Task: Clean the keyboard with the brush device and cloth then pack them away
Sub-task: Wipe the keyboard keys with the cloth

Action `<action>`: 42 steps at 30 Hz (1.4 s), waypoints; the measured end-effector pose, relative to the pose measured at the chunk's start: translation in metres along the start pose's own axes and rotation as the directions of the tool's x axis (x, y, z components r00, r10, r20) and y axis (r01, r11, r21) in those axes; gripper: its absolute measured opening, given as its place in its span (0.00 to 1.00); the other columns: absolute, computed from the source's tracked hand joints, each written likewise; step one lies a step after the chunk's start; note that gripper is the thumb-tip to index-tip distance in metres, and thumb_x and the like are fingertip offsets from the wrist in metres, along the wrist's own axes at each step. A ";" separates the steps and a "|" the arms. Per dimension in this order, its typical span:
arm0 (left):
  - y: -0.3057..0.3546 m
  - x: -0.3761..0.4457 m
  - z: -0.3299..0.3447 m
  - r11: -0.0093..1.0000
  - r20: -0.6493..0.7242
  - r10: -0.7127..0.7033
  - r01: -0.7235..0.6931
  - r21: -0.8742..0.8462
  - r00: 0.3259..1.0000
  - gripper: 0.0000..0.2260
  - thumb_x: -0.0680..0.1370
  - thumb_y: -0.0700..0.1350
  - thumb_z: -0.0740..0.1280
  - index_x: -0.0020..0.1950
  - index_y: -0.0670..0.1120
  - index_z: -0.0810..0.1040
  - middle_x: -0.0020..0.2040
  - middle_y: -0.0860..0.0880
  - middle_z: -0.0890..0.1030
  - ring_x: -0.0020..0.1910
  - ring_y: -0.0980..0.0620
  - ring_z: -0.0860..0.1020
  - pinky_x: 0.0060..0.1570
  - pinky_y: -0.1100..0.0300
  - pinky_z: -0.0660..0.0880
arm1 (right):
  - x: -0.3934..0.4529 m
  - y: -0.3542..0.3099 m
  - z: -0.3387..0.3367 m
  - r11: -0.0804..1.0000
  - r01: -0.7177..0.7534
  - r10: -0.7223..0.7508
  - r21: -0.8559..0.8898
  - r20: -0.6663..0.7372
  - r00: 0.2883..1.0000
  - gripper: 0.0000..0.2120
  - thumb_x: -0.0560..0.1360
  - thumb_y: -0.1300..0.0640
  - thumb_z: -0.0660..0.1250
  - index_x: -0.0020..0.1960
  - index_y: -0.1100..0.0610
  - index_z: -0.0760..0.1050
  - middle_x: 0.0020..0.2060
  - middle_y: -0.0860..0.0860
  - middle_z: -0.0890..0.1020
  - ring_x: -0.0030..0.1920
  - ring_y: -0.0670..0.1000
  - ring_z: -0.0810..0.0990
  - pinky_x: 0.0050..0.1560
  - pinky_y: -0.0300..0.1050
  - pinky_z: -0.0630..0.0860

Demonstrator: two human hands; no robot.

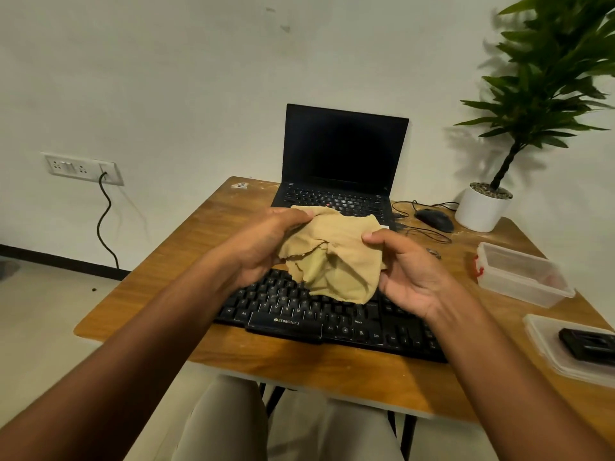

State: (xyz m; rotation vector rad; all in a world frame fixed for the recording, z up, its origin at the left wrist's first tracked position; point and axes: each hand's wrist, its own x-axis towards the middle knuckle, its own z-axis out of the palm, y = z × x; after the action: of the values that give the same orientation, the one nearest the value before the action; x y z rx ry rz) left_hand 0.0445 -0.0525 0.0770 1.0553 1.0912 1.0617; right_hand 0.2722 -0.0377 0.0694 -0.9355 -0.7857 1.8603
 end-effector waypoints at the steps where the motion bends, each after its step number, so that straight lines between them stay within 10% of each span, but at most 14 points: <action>1: -0.002 -0.001 0.000 1.000 0.009 -0.004 0.004 -0.020 1.000 0.16 0.84 0.47 0.67 0.65 0.36 0.80 0.50 0.39 0.85 0.42 0.46 0.84 0.47 0.53 0.83 | 0.002 0.003 0.002 1.000 0.001 0.000 0.013 -0.007 1.000 0.16 0.75 0.65 0.70 0.62 0.66 0.78 0.62 0.63 0.83 0.60 0.62 0.84 0.61 0.62 0.79; 5: -0.009 -0.003 -0.002 0.999 -0.050 0.041 -0.042 -0.028 0.998 0.09 0.84 0.46 0.67 0.51 0.42 0.83 0.43 0.42 0.86 0.39 0.49 0.85 0.47 0.53 0.84 | 0.001 0.008 0.009 0.998 -0.022 0.024 -0.064 0.025 0.999 0.14 0.80 0.60 0.67 0.64 0.64 0.78 0.58 0.63 0.85 0.56 0.62 0.85 0.59 0.67 0.79; 16: -0.025 -0.007 -0.023 0.992 -0.133 0.008 -0.025 -0.124 0.991 0.09 0.81 0.39 0.70 0.59 0.37 0.83 0.51 0.38 0.87 0.43 0.46 0.87 0.42 0.54 0.86 | 0.014 0.034 0.018 0.988 -0.155 0.153 0.026 0.044 0.987 0.15 0.78 0.67 0.68 0.64 0.67 0.78 0.59 0.66 0.84 0.61 0.64 0.83 0.58 0.67 0.80; 22: -0.034 -0.001 -0.057 0.924 -0.270 0.181 -0.069 0.377 0.946 0.07 0.83 0.40 0.68 0.60 0.47 0.81 0.50 0.49 0.86 0.49 0.51 0.85 0.50 0.56 0.84 | 0.027 0.021 0.021 0.963 0.055 -0.083 -0.263 -0.099 0.992 0.09 0.80 0.65 0.67 0.60 0.61 0.79 0.53 0.59 0.87 0.53 0.57 0.87 0.50 0.57 0.85; 24: -0.039 -0.004 -0.074 0.824 -0.250 0.252 -0.072 0.562 0.935 0.08 0.83 0.43 0.69 0.61 0.51 0.80 0.54 0.51 0.85 0.53 0.54 0.84 0.53 0.58 0.81 | 0.032 0.017 0.027 0.815 0.166 -0.267 -0.554 -0.106 0.958 0.07 0.82 0.62 0.66 0.57 0.56 0.81 0.49 0.55 0.88 0.47 0.54 0.88 0.46 0.53 0.84; 26: -0.044 -0.008 -0.089 0.742 -0.179 0.265 -0.082 0.666 0.948 0.13 0.81 0.45 0.72 0.65 0.52 0.79 0.58 0.54 0.83 0.57 0.58 0.81 0.59 0.58 0.78 | 0.038 0.019 0.033 0.423 0.246 -0.485 -0.872 0.011 0.874 0.09 0.83 0.60 0.63 0.53 0.54 0.82 0.44 0.53 0.87 0.42 0.55 0.86 0.40 0.51 0.82; 28: -0.047 -0.014 -0.099 0.671 -0.096 0.216 -0.077 0.737 0.972 0.23 0.78 0.48 0.75 0.73 0.52 0.74 0.65 0.55 0.80 0.62 0.59 0.77 0.65 0.58 0.75 | 0.040 0.032 0.042 0.036 0.260 -0.546 -0.965 0.199 0.814 0.10 0.84 0.61 0.61 0.51 0.54 0.81 0.39 0.52 0.82 0.36 0.52 0.81 0.31 0.49 0.75; 30: -0.049 -0.019 -0.107 0.637 -0.018 0.101 -0.051 0.769 0.995 0.37 0.74 0.51 0.79 0.80 0.54 0.66 0.75 0.54 0.72 0.68 0.58 0.71 0.61 0.66 0.72 | 0.036 0.060 0.052 -0.135 0.318 -0.457 -0.939 0.343 0.821 0.12 0.84 0.62 0.59 0.59 0.53 0.80 0.42 0.49 0.80 0.37 0.47 0.77 0.33 0.39 0.69; 33: -0.055 -0.022 -0.116 0.538 0.068 -0.098 -0.004 0.843 0.993 0.57 0.67 0.52 0.84 0.85 0.56 0.50 0.83 0.53 0.59 0.77 0.53 0.63 0.72 0.60 0.66 | 0.033 0.112 0.058 -0.311 0.372 -0.229 -0.875 0.448 0.864 0.20 0.84 0.59 0.56 0.76 0.52 0.70 0.69 0.52 0.77 0.66 0.51 0.75 0.64 0.44 0.72; 35: -0.060 -0.023 -0.121 0.415 0.077 -0.181 0.006 0.910 0.980 0.63 0.65 0.52 0.86 0.85 0.56 0.43 0.84 0.54 0.52 0.81 0.50 0.57 0.77 0.56 0.58 | 0.034 0.134 0.055 -0.378 0.344 -0.159 -0.860 0.426 0.891 0.23 0.85 0.55 0.54 0.80 0.48 0.62 0.80 0.48 0.64 0.81 0.54 0.57 0.80 0.54 0.55; 42: -0.066 -0.016 -0.139 0.443 0.066 -0.191 0.026 0.896 0.979 0.63 0.65 0.45 0.85 0.85 0.56 0.43 0.83 0.53 0.56 0.79 0.51 0.61 0.71 0.63 0.62 | 0.050 0.155 0.065 -0.334 0.260 -0.187 -0.906 0.334 0.924 0.25 0.87 0.48 0.50 0.83 0.47 0.52 0.84 0.48 0.51 0.83 0.55 0.38 0.82 0.57 0.41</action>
State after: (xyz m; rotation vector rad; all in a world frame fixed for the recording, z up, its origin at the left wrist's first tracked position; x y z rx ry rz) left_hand -0.0868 -0.0630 -0.0053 1.8405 1.6169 0.1729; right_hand 0.1356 -0.0652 -0.0362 -1.4526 -2.5530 0.3095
